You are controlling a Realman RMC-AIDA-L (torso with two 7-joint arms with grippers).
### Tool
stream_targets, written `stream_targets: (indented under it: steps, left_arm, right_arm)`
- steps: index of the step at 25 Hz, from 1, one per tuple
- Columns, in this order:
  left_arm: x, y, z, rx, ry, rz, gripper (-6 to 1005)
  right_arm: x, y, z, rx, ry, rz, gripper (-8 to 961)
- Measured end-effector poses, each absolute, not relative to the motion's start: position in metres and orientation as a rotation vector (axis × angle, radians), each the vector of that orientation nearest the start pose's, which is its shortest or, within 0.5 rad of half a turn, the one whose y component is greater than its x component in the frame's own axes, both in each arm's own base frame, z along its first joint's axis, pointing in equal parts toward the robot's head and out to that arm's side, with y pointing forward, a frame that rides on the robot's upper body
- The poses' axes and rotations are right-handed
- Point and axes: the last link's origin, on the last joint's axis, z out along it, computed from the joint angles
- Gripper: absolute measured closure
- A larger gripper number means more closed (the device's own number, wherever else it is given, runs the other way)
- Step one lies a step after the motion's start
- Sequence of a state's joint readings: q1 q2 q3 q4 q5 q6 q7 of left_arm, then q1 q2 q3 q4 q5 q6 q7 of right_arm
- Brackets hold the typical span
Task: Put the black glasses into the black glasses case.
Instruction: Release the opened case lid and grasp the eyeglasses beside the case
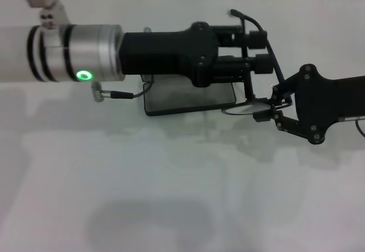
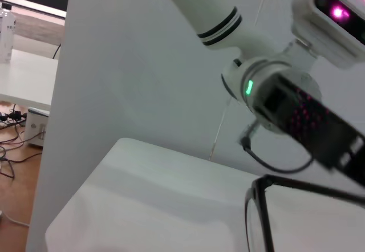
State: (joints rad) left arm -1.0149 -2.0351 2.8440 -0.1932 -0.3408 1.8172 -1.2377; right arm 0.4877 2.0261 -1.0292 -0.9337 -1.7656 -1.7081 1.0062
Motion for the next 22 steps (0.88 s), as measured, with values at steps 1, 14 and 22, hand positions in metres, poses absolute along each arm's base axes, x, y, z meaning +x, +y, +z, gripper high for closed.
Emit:
stream_targets:
  steps: [1,14,22]
  left_arm:
    - [-0.133,0.355,-0.034,-3.028,-0.476,-1.242,435]
    - [-0.128,0.359,-0.052,-3.135,-0.664,-1.017,436]
    - [-0.128,0.361,-0.050,-3.142,-0.725,-0.991,436]
  right_arm:
    - [0.202,0.322,0.024,-2.847,-0.451,0.664,845]
    - [0.204,0.317,0.024,-2.808,-0.552,0.667,844]
    - [0.207,0.311,0.029,-2.743,-0.609,0.717,847]
